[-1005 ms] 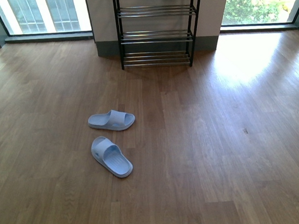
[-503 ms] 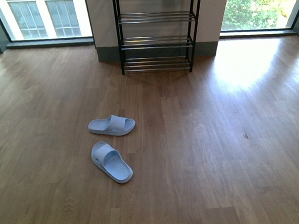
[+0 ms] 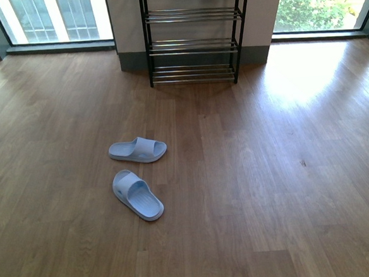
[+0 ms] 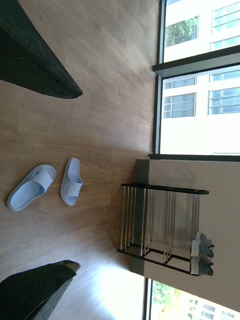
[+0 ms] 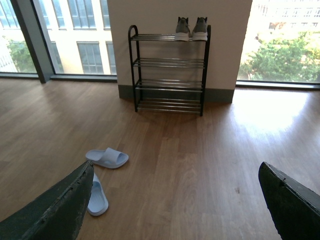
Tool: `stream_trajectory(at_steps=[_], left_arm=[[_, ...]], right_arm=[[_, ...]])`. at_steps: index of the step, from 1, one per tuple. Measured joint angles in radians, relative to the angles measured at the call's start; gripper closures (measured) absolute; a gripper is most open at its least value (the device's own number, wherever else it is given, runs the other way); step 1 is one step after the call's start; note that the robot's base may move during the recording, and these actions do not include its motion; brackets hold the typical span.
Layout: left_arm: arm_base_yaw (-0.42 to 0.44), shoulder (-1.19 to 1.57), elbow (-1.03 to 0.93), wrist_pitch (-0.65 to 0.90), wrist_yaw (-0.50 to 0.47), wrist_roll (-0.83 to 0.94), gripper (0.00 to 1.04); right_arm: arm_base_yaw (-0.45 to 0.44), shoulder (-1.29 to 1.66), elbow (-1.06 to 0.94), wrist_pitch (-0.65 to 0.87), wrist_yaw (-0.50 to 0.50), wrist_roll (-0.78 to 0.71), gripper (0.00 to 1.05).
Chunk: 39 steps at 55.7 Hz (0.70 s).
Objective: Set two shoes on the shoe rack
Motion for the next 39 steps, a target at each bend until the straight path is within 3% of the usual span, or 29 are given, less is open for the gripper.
stream_trajectory(at_steps=[39], left_arm=[[0.000,0.000,0.000,0.000,0.001,0.001,0.09]], right_arm=[[0.000,0.000,0.000,0.000,0.000,0.000,0.09]])
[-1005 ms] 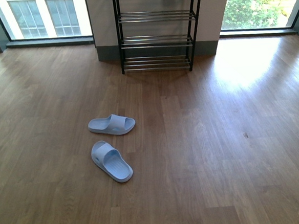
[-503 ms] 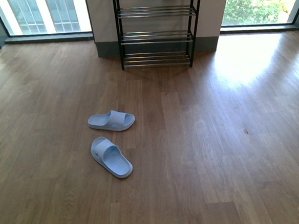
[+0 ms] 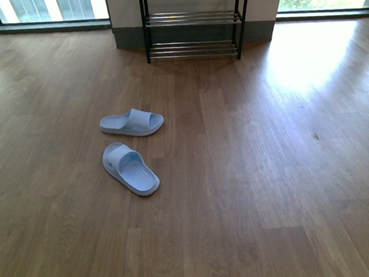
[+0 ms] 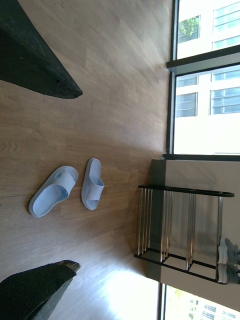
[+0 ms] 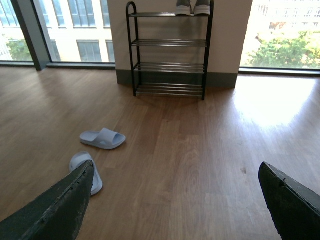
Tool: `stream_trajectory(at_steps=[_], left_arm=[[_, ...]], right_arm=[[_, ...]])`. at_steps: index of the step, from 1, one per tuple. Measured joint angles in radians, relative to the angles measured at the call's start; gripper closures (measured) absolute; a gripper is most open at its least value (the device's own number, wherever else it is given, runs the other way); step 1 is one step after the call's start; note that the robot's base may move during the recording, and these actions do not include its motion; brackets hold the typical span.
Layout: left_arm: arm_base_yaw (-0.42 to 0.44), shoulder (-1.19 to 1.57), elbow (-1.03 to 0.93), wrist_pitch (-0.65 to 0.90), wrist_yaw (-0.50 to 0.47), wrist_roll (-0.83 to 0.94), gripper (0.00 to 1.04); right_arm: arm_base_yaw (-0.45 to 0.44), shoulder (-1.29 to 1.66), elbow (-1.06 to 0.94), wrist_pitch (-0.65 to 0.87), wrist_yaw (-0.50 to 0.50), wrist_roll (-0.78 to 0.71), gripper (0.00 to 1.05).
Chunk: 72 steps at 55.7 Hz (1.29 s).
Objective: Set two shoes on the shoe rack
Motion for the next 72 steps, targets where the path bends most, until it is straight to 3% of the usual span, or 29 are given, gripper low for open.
stream_trajectory(at_steps=[72], left_arm=[[0.000,0.000,0.000,0.000,0.000,0.000,0.09]], right_arm=[[0.000,0.001,0.000,0.000,0.002,0.000,0.09]])
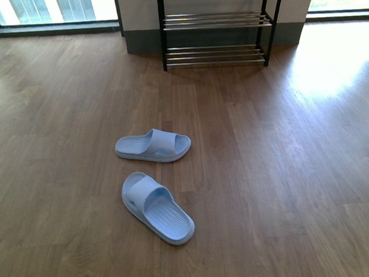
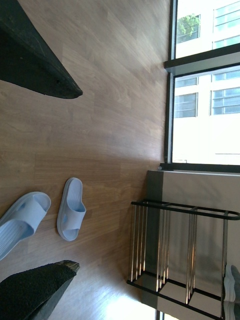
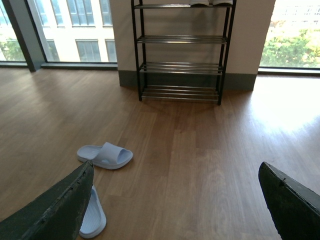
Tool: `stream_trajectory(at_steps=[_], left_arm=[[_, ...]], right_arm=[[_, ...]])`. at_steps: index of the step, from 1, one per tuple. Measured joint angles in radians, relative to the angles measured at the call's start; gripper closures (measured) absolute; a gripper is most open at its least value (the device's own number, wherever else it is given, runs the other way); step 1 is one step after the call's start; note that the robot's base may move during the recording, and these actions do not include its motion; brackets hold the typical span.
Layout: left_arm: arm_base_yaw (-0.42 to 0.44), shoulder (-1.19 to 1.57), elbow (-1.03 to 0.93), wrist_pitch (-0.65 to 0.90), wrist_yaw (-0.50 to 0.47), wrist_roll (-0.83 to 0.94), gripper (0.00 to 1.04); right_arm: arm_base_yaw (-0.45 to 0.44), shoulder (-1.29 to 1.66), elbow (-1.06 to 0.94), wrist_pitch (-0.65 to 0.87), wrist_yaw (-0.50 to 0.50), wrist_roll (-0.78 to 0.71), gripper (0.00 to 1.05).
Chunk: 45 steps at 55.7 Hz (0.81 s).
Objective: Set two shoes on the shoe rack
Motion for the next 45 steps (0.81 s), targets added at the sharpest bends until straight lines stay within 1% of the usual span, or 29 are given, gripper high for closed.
stream_trajectory(at_steps=[45], left_arm=[[0.000,0.000,0.000,0.000,-0.002,0.000,0.09]], right_arm=[[0.000,0.001,0.000,0.000,-0.002,0.000,0.09]])
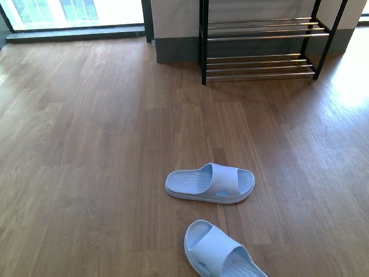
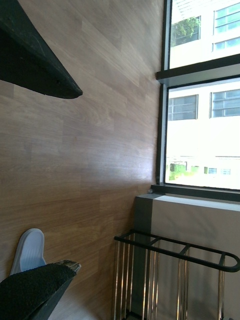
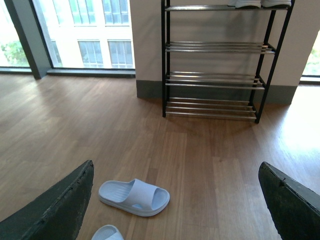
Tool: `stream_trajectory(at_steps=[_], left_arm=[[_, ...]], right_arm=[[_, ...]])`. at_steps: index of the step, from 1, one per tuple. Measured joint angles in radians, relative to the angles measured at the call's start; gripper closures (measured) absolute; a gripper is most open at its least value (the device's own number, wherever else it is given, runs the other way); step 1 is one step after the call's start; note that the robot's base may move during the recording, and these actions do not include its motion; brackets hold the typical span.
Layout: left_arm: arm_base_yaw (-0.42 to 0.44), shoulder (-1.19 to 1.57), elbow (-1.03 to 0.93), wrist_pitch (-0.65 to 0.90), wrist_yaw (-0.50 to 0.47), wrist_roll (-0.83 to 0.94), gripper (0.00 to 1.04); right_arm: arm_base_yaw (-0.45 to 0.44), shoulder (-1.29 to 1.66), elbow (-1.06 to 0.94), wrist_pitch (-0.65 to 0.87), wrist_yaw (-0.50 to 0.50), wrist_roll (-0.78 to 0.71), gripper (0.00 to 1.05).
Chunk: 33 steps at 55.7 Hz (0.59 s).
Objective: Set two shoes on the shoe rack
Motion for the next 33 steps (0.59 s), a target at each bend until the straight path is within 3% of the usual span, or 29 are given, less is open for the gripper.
stream_trajectory(at_steps=[12,16,24,33], left_arm=[[0.000,0.000,0.000,0.000,0.001,0.000,0.09],[0.000,0.000,0.000,0.000,0.001,0.000,0.09],[0.000,0.000,0.000,0.000,0.001,0.000,0.09],[0.000,0.000,0.000,0.000,0.001,0.000,0.09]], right_arm=[[-0.004,0.080,0.026,-0.077,0.054,-0.004,0.09],[-0.022,0.164,0.034,-0.055,0.028,-0.014,0.09],[-0.074,0.465,0.085,0.131,-0.062,-0.048,0.09],[-0.087,0.986,0.182,0.458,-0.114,-0.100,0.09]])
